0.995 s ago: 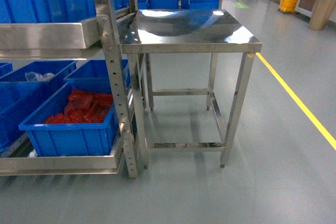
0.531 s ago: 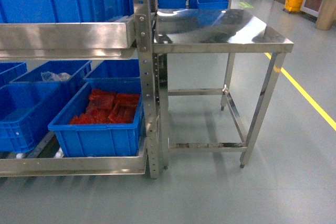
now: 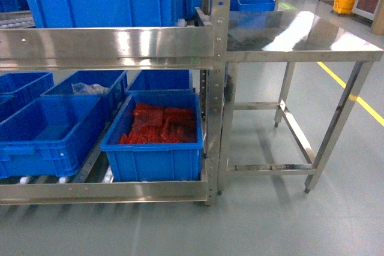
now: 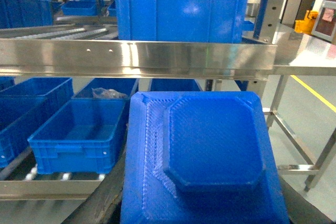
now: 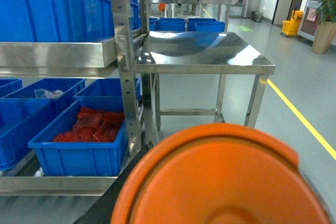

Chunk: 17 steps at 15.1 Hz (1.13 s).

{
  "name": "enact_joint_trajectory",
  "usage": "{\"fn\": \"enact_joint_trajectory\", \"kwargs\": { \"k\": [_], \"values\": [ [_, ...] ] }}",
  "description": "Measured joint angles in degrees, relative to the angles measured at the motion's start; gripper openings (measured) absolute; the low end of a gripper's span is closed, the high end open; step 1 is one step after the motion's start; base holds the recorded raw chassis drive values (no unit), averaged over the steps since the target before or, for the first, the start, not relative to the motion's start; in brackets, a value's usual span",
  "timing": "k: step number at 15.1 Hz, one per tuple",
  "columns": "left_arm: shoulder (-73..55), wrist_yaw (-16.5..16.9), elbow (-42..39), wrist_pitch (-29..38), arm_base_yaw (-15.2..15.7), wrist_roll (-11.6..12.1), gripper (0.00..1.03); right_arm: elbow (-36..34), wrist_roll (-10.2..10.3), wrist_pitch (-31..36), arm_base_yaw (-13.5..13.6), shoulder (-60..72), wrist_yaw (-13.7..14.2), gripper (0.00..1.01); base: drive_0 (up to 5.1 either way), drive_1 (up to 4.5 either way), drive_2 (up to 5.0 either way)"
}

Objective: Sort blue parts and orange caps into right shelf containers

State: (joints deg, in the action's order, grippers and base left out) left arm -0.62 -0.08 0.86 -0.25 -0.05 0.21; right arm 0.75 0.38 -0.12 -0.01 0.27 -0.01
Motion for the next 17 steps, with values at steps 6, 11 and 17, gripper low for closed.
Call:
{"fn": "enact_joint_trajectory", "kwargs": {
  "k": [6,11,17],
  "values": [
    [0.0,0.1,0.0,-0.1,0.0,0.0,0.43,0.0,0.0,-0.2,0.0,0.0,0.0,0.44,-5.0,2.44,2.4],
    [0.0,0.0,0.0,0.0,0.0,0.0,0.43,0.0,0.0,-0.2,0.0,0.0,0.0,0.44,-5.0,2.43,2.4],
    [0.0,0.1,0.0,-0.2,0.0,0.0,0.43,0.0,0.0,-0.2,0.0,0.0,0.0,0.44,-5.0,2.43,2.4]
  ]
}}
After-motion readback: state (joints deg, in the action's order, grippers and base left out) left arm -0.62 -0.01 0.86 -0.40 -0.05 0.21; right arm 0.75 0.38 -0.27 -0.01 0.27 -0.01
